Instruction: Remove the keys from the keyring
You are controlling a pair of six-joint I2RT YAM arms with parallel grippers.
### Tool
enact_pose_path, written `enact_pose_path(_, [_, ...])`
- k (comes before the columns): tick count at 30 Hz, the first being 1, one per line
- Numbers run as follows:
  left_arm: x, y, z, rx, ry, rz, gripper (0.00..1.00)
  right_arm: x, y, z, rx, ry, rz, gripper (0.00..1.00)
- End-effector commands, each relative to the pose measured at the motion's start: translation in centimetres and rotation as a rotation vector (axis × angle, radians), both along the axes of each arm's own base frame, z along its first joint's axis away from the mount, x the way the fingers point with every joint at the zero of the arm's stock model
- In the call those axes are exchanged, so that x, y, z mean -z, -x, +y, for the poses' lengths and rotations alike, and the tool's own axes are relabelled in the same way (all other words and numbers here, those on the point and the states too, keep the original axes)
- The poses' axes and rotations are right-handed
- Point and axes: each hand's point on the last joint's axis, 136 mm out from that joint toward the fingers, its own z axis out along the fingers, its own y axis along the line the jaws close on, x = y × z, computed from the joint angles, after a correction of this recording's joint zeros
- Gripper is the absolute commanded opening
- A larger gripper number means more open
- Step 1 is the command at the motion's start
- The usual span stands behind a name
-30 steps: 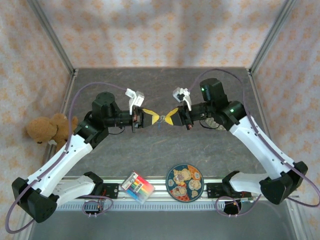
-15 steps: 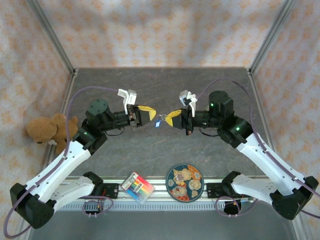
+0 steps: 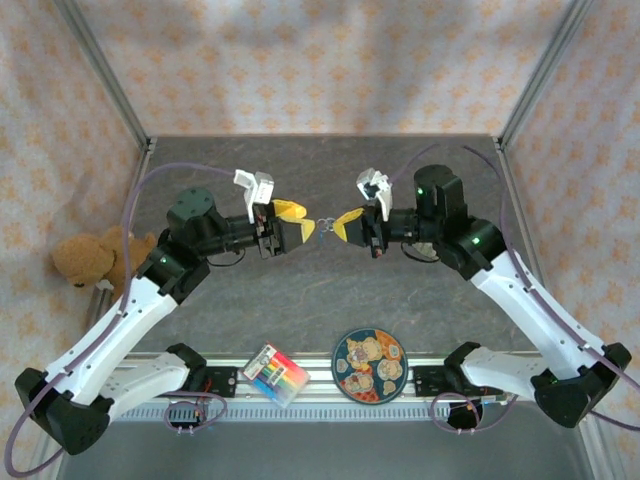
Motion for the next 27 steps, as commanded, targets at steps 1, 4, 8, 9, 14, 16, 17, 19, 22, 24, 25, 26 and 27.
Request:
enact_pose_path(1, [-0.95,0.46,-0.41,0.06,-0.008,-0.014,0.59,-1.41,0.87,0.21,-0.074,-0.016,-0.015,0.0])
enact_pose_path(4, [-0.71,0.43,-0.91,0.094,-0.018,0.01,0.59,-1.62,1.0,0.51,-0.102,-0.017,-0.002,0.0])
enact_pose_path(8, [-0.48,0.44,-1.25,0.121,-0.021,0.026,0.56,-1.98,1.24,0.65,-0.126,-0.02,0.003,0.0])
enact_pose_path(9, [-0.51,0.48,-1.29,0.124,-0.02,0.024,0.54,-2.18,1.28,0.62,-0.128,-0.023,0.0,0.0])
enact_pose_path(14, [-0.72,0.64,-1.39,0.138,-0.018,0.022,0.42,-2.03,0.86,0.98,-0.138,-0.018,0.014,0.0])
enact_pose_path(16, [-0.74,0.64,-1.37,0.136,-0.019,0.022,0.33,-2.1,0.89,1.01,-0.141,-0.02,0.015,0.0])
enact_pose_path(17, [-0.75,0.61,-1.32,0.133,-0.021,0.02,0.32,-2.1,0.89,1.01,-0.141,-0.018,0.014,0.0])
enact_pose_path(19, [-0.83,0.72,-1.23,0.13,-0.023,0.013,0.31,-2.0,0.97,1.0,-0.146,-0.014,0.018,0.0])
enact_pose_path(22, [-0.77,0.8,-1.1,0.124,-0.026,0.01,0.32,-1.87,1.04,0.9,-0.146,-0.009,0.021,0.0])
enact_pose_path(24, [-0.79,0.97,-1.06,0.128,-0.023,0.008,0.32,-1.84,1.08,0.84,-0.146,-0.01,0.02,0.0])
enact_pose_path(25, [-0.72,1.01,-1.08,0.131,-0.023,0.011,0.31,-1.77,1.11,0.82,-0.147,-0.009,0.023,0.0])
enact_pose_path(26, [-0.7,1.06,-1.07,0.133,-0.023,0.012,0.29,-1.86,1.09,0.77,-0.144,-0.011,0.021,0.0])
enact_pose_path(27, [-0.68,1.12,-1.09,0.136,-0.022,0.013,0.26,-1.8,1.01,0.78,-0.143,-0.01,0.022,0.0])
